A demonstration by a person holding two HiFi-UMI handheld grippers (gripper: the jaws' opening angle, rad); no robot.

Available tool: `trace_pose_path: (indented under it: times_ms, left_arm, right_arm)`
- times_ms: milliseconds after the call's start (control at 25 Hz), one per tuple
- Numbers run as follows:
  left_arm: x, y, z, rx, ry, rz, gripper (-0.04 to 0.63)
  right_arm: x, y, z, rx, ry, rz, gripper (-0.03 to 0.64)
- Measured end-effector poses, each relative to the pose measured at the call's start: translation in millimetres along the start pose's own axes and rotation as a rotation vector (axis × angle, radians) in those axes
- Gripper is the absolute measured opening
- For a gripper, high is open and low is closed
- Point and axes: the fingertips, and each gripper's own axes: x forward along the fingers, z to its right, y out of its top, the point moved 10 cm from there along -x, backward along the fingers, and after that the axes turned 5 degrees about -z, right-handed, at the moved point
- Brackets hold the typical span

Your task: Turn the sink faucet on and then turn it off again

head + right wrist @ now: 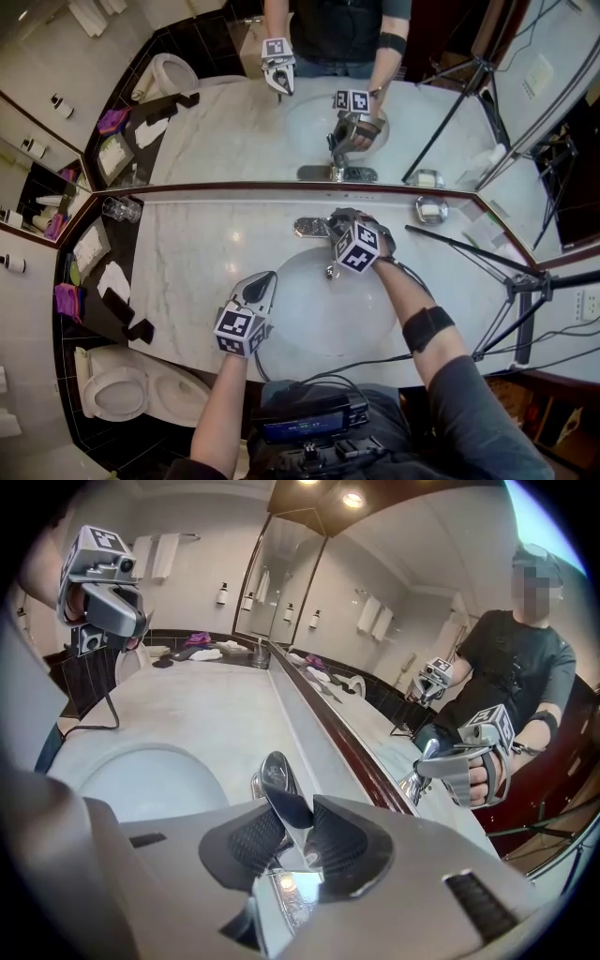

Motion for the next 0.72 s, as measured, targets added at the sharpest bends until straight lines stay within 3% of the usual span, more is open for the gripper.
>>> trace_pose_path:
  times_ms: [280,720]
  left_arm:
    - [2,0,1,-0.007,0.002,0.003,0.0]
    - [9,3,7,-0.02,-0.014,0.015,0.0]
  right_arm:
    - [-6,0,-5,-0.033,-0.019,-0.059,0.135]
    - [-55,-20,-13,0.022,-0.06,-0.028,0.112]
